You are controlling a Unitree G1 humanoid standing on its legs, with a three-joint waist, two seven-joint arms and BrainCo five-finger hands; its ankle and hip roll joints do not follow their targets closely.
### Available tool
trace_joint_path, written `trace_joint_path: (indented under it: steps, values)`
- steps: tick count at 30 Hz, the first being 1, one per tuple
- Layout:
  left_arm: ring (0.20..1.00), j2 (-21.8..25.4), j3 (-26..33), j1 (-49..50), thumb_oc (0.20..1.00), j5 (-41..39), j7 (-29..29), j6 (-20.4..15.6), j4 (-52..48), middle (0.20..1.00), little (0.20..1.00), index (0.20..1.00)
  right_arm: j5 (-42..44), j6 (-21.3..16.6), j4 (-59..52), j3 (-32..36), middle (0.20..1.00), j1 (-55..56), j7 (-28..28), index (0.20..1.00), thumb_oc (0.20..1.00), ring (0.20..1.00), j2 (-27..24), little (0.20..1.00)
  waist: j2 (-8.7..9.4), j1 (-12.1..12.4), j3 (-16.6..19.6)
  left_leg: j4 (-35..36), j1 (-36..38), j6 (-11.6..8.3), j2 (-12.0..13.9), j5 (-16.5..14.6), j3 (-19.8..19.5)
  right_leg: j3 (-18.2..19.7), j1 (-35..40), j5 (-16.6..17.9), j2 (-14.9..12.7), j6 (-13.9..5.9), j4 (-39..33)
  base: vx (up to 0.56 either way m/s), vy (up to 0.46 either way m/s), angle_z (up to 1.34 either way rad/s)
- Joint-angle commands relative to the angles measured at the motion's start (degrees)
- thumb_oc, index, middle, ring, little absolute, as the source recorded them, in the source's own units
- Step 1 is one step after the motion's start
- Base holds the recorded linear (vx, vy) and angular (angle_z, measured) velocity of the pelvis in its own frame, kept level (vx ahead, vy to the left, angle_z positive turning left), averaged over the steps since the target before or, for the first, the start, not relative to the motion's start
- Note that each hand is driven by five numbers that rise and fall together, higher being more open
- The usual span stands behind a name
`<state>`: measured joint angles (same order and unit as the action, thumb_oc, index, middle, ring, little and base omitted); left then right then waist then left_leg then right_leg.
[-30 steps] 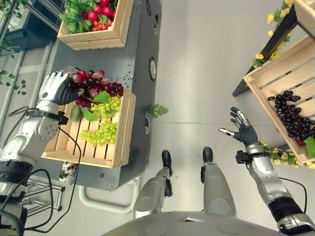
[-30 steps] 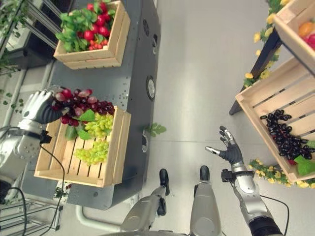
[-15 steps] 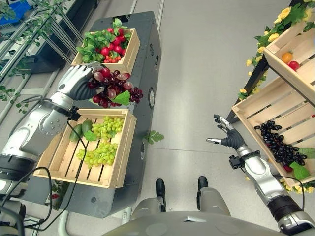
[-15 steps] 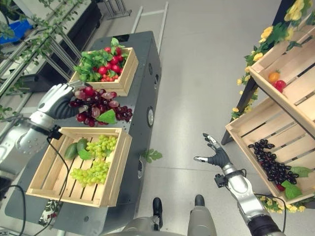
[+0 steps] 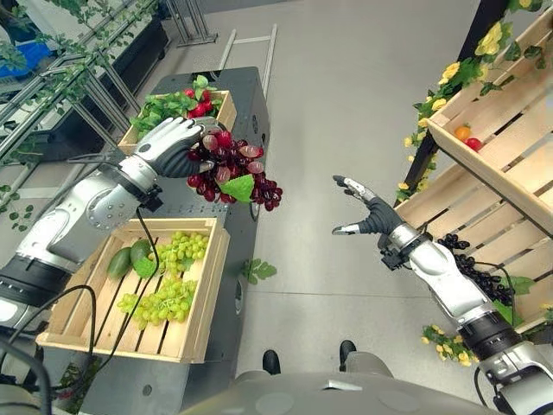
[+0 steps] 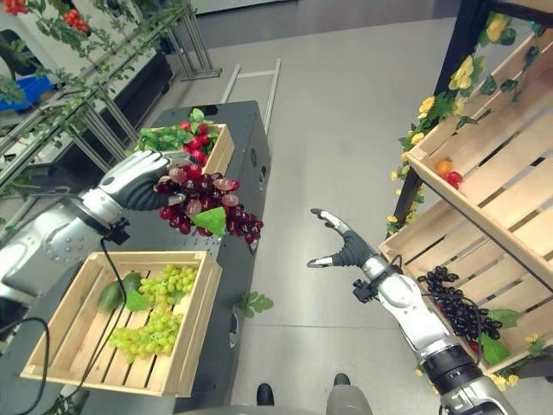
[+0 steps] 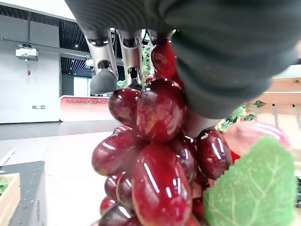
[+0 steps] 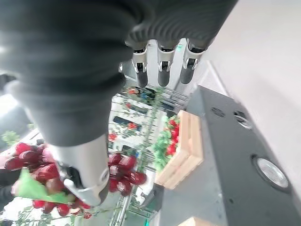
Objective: Pick up the fruits from the basket on one side to the basket on the other side
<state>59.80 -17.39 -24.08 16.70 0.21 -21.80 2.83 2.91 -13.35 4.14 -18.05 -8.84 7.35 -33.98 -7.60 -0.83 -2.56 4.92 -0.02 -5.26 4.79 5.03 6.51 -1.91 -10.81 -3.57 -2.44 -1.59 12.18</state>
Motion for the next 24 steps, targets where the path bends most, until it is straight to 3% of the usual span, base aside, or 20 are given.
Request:
trace_joint_path:
  steps: [1, 15, 24]
  values:
    - [0.2, 1.1, 0.6, -5.5, 0.2, -4.9, 0.7, -0.4, -2.7, 0.2, 0.2, 0.2, -1.0, -1.7, -3.8, -0.4, 1.0, -4.0, -1.3, 1.0, 1.0, 1.0, 0.7, 1.0, 3.25, -0.8, 3.5, -1.5, 0.8, 2.22, -3.7, -4.6, -0.2, 0.5, 7.4, 8.0, -2.7, -6.07, -14.0, -0.01, -0.019, -0.08]
    - [0.2, -1.2, -2.8, -9.5, 0.2, -8.4, -4.2, -0.9, -7.3, 0.2, 0.2, 0.2, 10.7, 1.1, -4.7, -4.6, 1.0, -5.2, 7.1, 1.0, 1.0, 1.0, 2.2, 1.0, 4.26, -1.4, 4.2, -1.5, 2.1, 2.18, -3.3, -4.9, 0.7, 1.1, 7.8, 8.2, -2.2, -6.04, -14.0, 0.01, -0.007, -0.04]
    - [0.2, -3.3, -3.8, -9.2, 0.2, -11.8, -6.9, -1.3, -9.8, 0.2, 0.2, 0.2, 14.0, 2.1, -5.8, -5.7, 1.0, -5.3, 9.4, 1.0, 1.0, 1.0, 2.1, 1.0, 4.29, -1.7, 4.2, -1.5, 2.5, 2.01, -2.9, -5.1, 1.3, 1.2, 7.9, 8.2, -1.9, -5.95, -14.0, 0.01, -0.003, -0.07]
